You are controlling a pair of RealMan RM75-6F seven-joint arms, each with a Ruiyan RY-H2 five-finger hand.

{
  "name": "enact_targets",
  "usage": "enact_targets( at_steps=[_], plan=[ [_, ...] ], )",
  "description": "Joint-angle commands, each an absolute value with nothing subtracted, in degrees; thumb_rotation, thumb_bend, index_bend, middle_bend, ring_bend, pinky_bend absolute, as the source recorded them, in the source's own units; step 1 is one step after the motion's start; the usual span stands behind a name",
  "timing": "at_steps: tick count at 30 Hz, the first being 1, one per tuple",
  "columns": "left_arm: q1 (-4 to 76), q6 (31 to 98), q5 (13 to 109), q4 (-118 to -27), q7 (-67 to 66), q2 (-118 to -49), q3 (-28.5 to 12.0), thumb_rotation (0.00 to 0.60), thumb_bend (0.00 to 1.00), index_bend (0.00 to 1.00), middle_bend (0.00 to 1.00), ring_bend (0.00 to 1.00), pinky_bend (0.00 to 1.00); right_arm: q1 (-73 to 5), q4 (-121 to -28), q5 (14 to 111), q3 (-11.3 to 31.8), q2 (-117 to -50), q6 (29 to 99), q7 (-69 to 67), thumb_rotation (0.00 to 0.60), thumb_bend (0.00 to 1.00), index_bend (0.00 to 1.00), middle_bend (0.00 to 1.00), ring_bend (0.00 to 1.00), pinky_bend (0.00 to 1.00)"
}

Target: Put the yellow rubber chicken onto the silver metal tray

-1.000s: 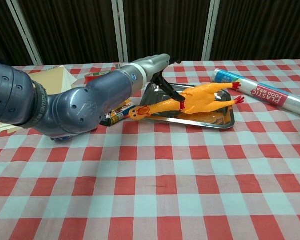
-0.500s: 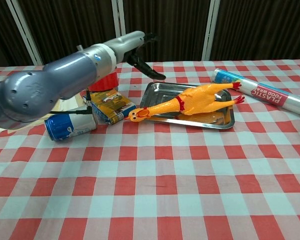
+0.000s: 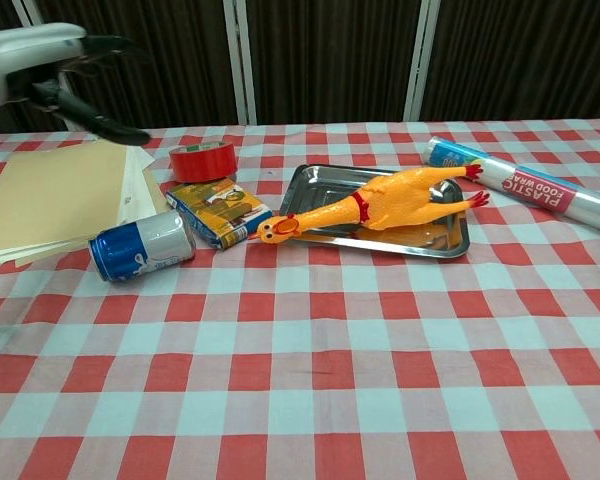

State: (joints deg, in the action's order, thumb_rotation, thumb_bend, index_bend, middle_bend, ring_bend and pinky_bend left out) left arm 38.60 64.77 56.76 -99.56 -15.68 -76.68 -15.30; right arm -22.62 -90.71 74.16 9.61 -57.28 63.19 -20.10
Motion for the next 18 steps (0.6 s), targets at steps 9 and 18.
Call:
enact_targets(
  at_steps=[9, 18],
  plan=[
    [23.4, 78.7, 72.1, -107.4, -10.3, -65.3, -3.6, 0.6, 0.11, 0.14, 0.04, 0.0, 0.05, -17.1, -87.6, 76.2, 7.1, -62.4, 74.7, -4.7, 0.59, 0.13, 0.0, 0.11, 0.0, 0.0],
    [15.4, 86.4, 81.3, -108.0, -6.4, -62.5, 1.9, 0.6, 0.11, 0.15, 0.05, 0.0, 0.05, -11.9, -88.6, 78.6, 4.1, -65.0, 81.4, 1.2, 0.59, 0.14, 0.0, 0.11, 0.0, 0.0]
  ],
)
